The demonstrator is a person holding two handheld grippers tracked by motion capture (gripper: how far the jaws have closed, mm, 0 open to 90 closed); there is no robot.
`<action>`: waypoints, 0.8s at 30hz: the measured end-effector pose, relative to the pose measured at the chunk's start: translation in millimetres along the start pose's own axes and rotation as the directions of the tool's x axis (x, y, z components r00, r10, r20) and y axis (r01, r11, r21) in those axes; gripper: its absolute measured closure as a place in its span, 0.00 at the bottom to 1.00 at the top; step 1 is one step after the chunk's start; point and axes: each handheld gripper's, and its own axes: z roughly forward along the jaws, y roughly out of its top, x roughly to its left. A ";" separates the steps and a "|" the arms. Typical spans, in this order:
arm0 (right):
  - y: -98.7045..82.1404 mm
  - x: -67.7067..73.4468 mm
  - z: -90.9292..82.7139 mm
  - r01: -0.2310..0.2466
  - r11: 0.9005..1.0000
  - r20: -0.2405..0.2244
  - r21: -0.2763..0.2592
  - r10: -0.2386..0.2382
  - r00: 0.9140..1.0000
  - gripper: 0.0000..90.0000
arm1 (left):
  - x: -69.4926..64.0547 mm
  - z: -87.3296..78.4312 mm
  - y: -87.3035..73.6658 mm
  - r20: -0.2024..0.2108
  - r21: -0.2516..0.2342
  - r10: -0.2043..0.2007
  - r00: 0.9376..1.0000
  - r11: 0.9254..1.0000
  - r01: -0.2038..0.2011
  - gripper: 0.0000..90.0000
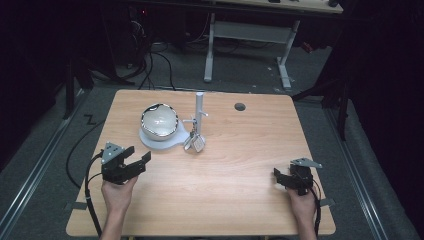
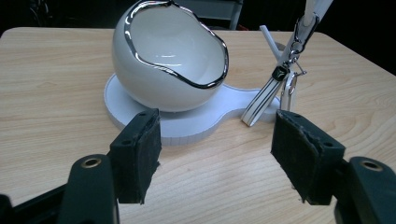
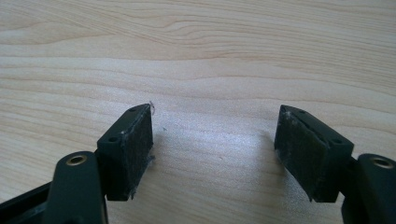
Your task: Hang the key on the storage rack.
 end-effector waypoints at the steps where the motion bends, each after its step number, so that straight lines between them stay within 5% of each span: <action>1: 0.0 0.0 0.0 0.000 1.000 0.000 0.000 0.000 1.000 0.31 | 0.2 -0.8 -0.3 -0.003 -0.002 -0.001 1.000 1.000 0.001 0.38; 24: 0.0 0.1 0.0 0.000 1.000 0.000 0.000 0.000 1.000 0.31 | 6.6 -13.6 -9.2 -0.037 -0.019 -0.008 0.999 1.000 0.007 0.40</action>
